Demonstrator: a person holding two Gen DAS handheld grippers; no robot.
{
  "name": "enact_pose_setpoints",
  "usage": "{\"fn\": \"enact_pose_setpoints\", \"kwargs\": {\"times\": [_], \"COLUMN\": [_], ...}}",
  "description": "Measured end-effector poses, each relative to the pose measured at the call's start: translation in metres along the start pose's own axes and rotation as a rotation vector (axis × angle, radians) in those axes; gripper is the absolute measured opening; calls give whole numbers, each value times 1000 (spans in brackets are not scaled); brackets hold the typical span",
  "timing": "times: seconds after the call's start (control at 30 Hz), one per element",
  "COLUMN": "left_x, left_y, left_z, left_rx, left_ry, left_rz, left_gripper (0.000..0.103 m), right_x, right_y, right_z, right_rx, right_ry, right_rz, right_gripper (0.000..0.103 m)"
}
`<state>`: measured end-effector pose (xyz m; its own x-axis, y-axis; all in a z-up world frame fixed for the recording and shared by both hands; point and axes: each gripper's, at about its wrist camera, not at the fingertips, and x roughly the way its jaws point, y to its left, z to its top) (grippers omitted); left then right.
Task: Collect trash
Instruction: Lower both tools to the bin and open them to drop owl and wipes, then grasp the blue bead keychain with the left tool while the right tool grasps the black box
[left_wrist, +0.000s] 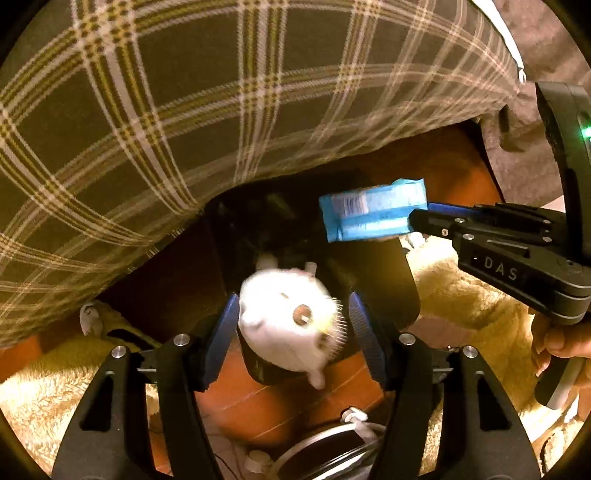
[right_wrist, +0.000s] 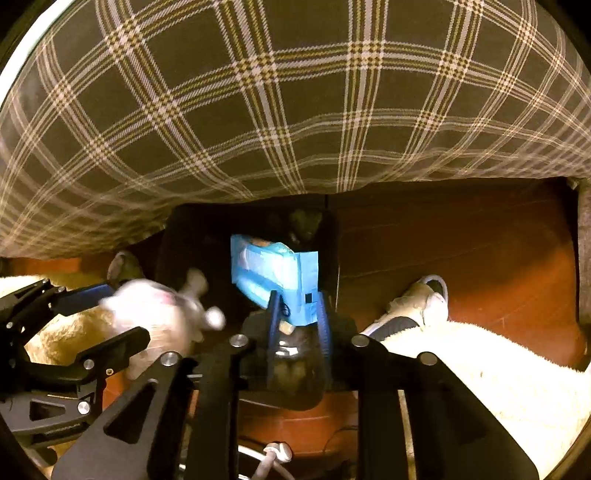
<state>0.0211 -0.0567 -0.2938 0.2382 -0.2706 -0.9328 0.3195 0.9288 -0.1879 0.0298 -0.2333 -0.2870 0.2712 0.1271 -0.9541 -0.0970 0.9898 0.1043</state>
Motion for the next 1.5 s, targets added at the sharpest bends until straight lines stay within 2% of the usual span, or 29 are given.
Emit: {"fn": "enact_pose_setpoints", "kwargs": {"times": [0.03, 0.17, 0.23, 0.27, 0.43, 0.63, 0.77, 0.9, 1.03, 1.3, 1.5], "left_x": [-2, -14, -23, -30, -75, -154, -193, -209, -217, -197, -183], "left_y": [1, 2, 2, 3, 4, -1, 4, 12, 28, 72, 90], "left_z": [1, 6, 8, 9, 17, 33, 55, 81, 112, 164, 196], "left_rx": [0, 4, 2, 2, 4, 41, 32, 4, -33, -100, -131], "left_ry": [-4, -35, -51, -64, -139, -297, -379, -425, -452, -437, -429], "left_rz": [3, 24, 34, 39, 71, 100, 108, 139, 158, 220, 231], "left_gripper": [68, 73, 74, 75, 81, 91, 93, 93, 93, 93, 91], "right_x": [-2, -16, -26, -33, -79, -156, -195, -213, -212, -190, -163], "right_y": [0, -1, -4, -5, -8, -6, -4, -4, 0, 17, 28], "right_z": [2, 10, 13, 15, 30, 52, 78, 110, 133, 178, 213], "right_rx": [1, 12, 16, 14, -5, -29, -49, -55, -61, -62, -47], "right_ry": [-2, -29, -52, -68, -175, -360, -458, -504, -522, -516, -488], "right_rz": [0, 0, -4, -9, -16, 15, 38, 58, 80, 100, 134], "right_gripper": [27, 52, 58, 64, 79, 90, 92, 92, 93, 93, 93]}}
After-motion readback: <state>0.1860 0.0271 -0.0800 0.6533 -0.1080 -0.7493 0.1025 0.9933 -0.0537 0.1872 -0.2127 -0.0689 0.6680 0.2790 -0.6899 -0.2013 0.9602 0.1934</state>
